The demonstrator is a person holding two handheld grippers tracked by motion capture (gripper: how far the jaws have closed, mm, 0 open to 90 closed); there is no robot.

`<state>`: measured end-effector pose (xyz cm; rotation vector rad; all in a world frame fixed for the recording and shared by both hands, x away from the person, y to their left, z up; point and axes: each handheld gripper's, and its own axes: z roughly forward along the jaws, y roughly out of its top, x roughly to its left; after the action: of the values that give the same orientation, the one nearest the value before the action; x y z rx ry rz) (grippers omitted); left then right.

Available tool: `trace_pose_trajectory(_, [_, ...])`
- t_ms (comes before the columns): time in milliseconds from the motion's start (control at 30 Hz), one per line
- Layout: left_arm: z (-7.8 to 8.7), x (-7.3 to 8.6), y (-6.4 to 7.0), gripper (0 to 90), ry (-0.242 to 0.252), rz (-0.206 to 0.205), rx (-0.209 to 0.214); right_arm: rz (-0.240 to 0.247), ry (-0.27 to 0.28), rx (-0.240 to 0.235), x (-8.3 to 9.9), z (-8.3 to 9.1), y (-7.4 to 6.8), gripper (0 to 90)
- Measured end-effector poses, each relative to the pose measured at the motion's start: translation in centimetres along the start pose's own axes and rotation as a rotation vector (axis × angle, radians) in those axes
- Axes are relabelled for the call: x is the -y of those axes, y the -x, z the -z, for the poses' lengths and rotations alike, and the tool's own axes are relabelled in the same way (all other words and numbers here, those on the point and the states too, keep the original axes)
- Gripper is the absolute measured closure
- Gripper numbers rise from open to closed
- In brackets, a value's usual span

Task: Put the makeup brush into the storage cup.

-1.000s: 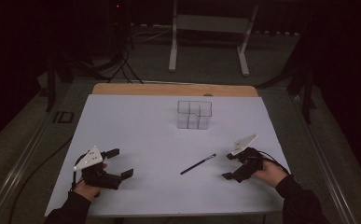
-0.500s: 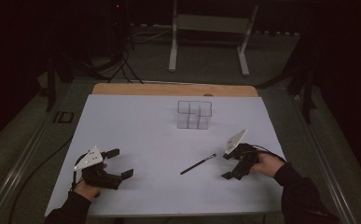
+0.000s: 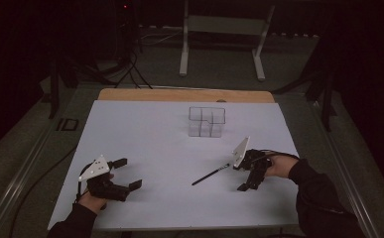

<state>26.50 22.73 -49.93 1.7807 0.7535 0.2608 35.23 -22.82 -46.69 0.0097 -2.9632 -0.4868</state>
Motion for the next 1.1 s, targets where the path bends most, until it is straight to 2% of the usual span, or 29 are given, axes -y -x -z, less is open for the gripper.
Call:
trace_pose_trajectory(100, [0.0, 0.0, 0.0, 0.8, 0.000, -0.001, 0.002, 0.055, -0.054, 0.007, -0.5, -0.1, 0.3, 18.9])
trace_pose_trajectory(233, [0.0, 0.0, 0.0, 0.8, -0.001, -0.001, 0.003, 0.115, -0.092, 0.006, -1.1, -0.2, 0.7, 19.8])
trace_pose_trajectory(300, [0.0, 0.0, 0.0, 0.8, -0.002, 0.000, 0.004, 0.128, -0.107, 0.006, -1.4, -0.3, 0.9, 19.8])
trace_pose_trajectory(333, [0.0, 0.0, 0.0, 0.8, -0.002, -0.001, 0.004, 0.120, -0.108, 0.003, -1.5, -0.3, 1.0, 19.8])
trace_pose_trajectory(567, [0.0, 0.0, 0.0, 0.8, -0.004, -0.001, 0.008, 0.187, -0.157, -0.013, -2.1, -0.7, 1.5, 19.8])
trace_pose_trajectory(700, [0.0, 0.1, 0.0, 0.8, -0.006, 0.000, 0.008, 0.231, -0.178, 0.000, -2.4, -0.8, 1.9, 19.6])
trace_pose_trajectory(967, [0.0, 0.1, -0.1, 0.8, -0.007, 0.004, 0.010, 0.252, -0.227, -0.001, -3.1, -0.9, 2.8, 18.0])
trace_pose_trajectory(1033, [0.0, 0.1, -0.1, 0.8, -0.007, 0.009, 0.009, 0.232, -0.231, -0.011, -3.3, -1.0, 3.2, 18.0])
trace_pose_trajectory(1100, [0.0, 0.1, -0.2, 0.8, -0.006, 0.011, 0.010, 0.253, -0.223, -0.001, -3.4, -0.9, 3.3, 17.9])
